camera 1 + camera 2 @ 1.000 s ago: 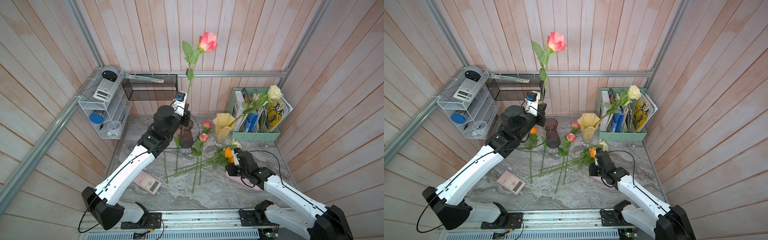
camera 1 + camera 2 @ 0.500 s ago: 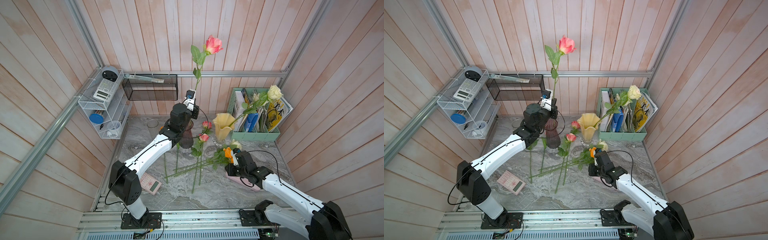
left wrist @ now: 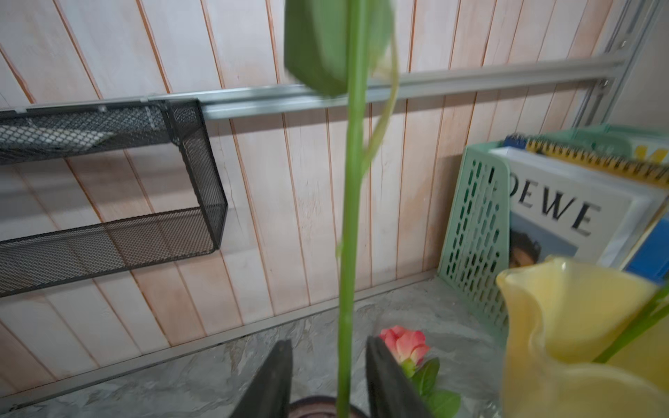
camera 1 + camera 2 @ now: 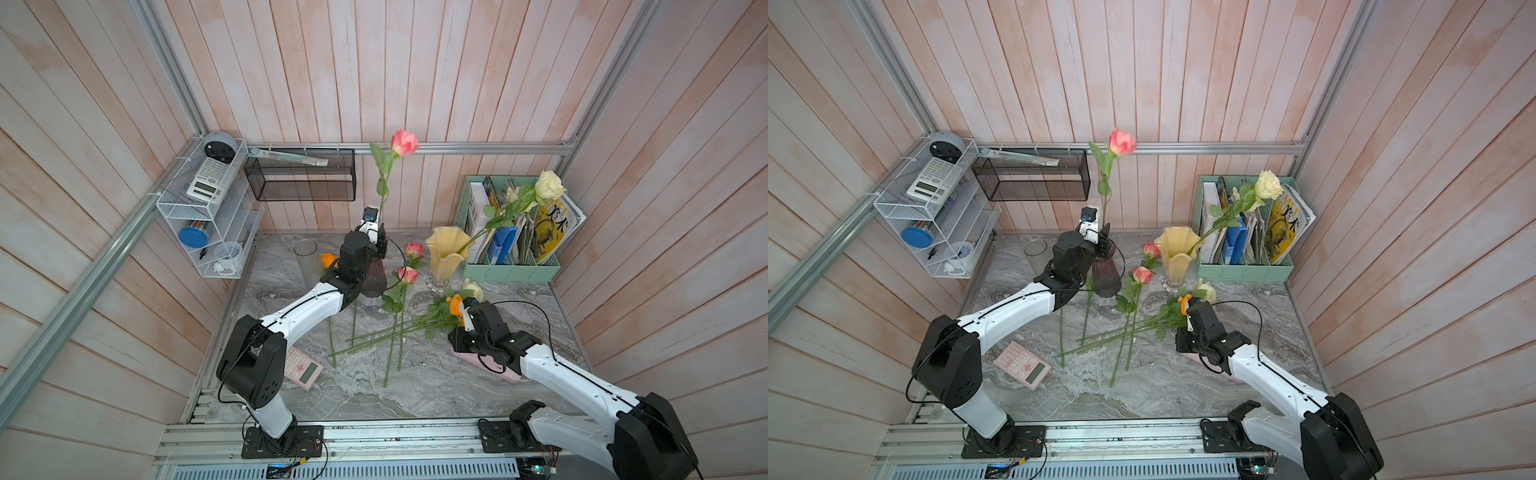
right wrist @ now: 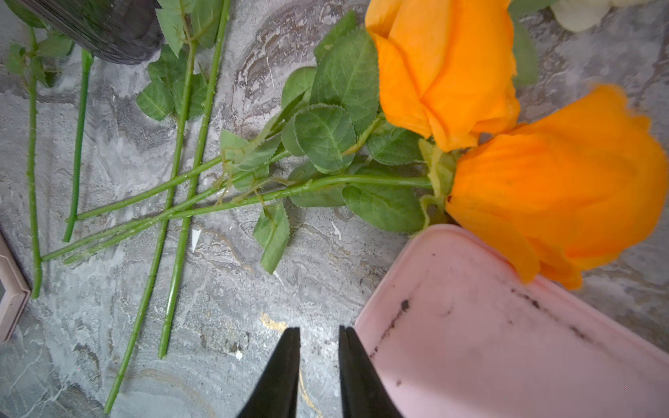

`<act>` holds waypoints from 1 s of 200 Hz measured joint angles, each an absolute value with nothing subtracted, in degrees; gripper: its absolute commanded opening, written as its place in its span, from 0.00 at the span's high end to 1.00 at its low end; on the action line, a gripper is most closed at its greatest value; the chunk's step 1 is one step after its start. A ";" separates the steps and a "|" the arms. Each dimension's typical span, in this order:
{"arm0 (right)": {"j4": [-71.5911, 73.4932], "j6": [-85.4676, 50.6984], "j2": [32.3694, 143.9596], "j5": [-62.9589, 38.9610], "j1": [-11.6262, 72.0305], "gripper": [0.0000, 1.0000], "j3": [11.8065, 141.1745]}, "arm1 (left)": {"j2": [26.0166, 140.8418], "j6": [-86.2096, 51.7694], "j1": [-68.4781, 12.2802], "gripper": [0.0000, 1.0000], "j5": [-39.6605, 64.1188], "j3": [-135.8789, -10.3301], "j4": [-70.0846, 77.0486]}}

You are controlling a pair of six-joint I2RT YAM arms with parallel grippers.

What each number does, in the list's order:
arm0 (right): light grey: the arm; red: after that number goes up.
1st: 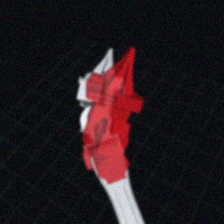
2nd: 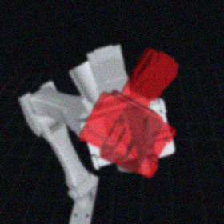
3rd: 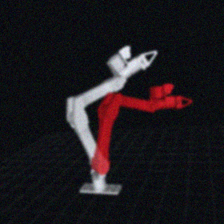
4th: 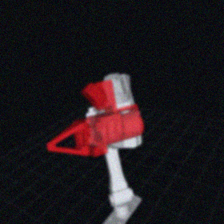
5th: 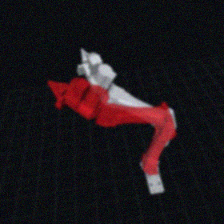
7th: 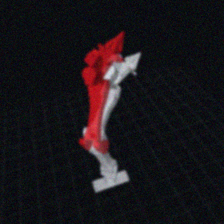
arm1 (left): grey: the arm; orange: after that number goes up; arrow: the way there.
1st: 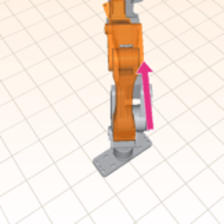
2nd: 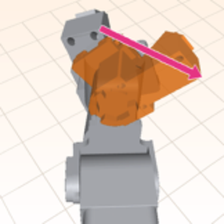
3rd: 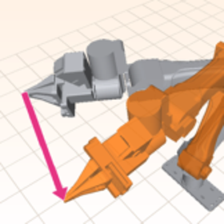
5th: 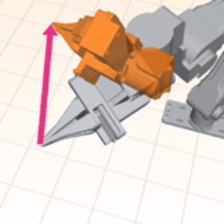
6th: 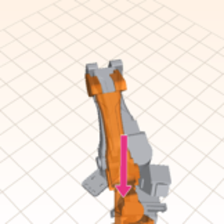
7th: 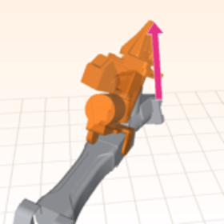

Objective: Arrange the flowers in different vases according to their colors
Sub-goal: Insert the flower into the vase.

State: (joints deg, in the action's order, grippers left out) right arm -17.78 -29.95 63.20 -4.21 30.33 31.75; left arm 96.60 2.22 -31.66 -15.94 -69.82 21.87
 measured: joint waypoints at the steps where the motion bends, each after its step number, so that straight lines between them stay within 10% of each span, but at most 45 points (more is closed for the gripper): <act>1: -17.78 -29.95 63.24 -4.21 30.33 0.74 31.75 | 96.62 2.11 -31.68 0.45 -16.03 -69.67 21.87; 117: -17.93 -29.95 60.93 -4.62 30.33 0.73 31.75 | 86.35 -2.83 -32.42 0.21 -19.51 -63.48 18.83; 200: -18.04 -29.98 58.02 -4.62 30.33 0.72 31.75 | 70.02 -9.21 -46.30 0.22 -20.64 -63.68 -2.85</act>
